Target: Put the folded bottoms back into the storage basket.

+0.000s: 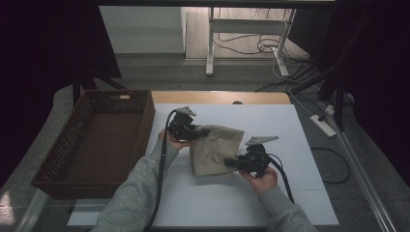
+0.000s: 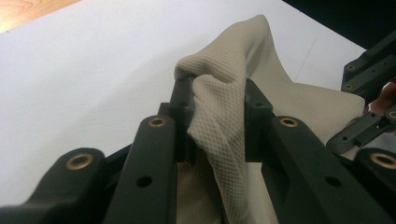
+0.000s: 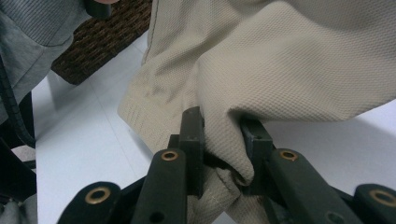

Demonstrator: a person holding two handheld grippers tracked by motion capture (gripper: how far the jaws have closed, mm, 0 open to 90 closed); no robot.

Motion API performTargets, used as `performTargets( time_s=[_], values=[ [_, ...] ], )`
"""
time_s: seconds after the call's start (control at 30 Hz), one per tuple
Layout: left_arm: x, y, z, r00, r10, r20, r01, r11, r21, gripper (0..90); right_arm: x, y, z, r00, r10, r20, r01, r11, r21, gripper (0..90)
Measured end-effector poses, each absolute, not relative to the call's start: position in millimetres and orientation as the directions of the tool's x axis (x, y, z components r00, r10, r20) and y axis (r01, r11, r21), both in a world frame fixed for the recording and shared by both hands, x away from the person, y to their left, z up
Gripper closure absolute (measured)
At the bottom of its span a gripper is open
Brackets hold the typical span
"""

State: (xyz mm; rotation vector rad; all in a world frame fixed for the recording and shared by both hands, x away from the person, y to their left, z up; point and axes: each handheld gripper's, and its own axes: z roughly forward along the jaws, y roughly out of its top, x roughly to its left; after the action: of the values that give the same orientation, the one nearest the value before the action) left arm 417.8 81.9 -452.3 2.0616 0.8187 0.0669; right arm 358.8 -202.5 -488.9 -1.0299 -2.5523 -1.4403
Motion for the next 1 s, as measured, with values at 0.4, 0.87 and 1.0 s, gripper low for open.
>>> performTargets(
  time_s=[0.4,0.87,1.0],
  values=[
    [415,83,-442,0.785,0.573,-0.235,0.511,-0.385,0.769,71.5,357,-203,-481,-0.787,0.528,0.320,0.540,0.339,0.770,74.6],
    [412,86,-425,0.790,0.574,-0.216,0.491,-0.382,0.783,71.5,356,-204,-466,-0.799,0.517,0.306,0.511,0.317,0.799,74.9],
    [411,87,-419,0.790,0.576,-0.209,0.487,-0.382,0.785,71.5,356,-203,-461,-0.801,0.516,0.304,0.505,0.309,0.806,75.0]
  ],
)
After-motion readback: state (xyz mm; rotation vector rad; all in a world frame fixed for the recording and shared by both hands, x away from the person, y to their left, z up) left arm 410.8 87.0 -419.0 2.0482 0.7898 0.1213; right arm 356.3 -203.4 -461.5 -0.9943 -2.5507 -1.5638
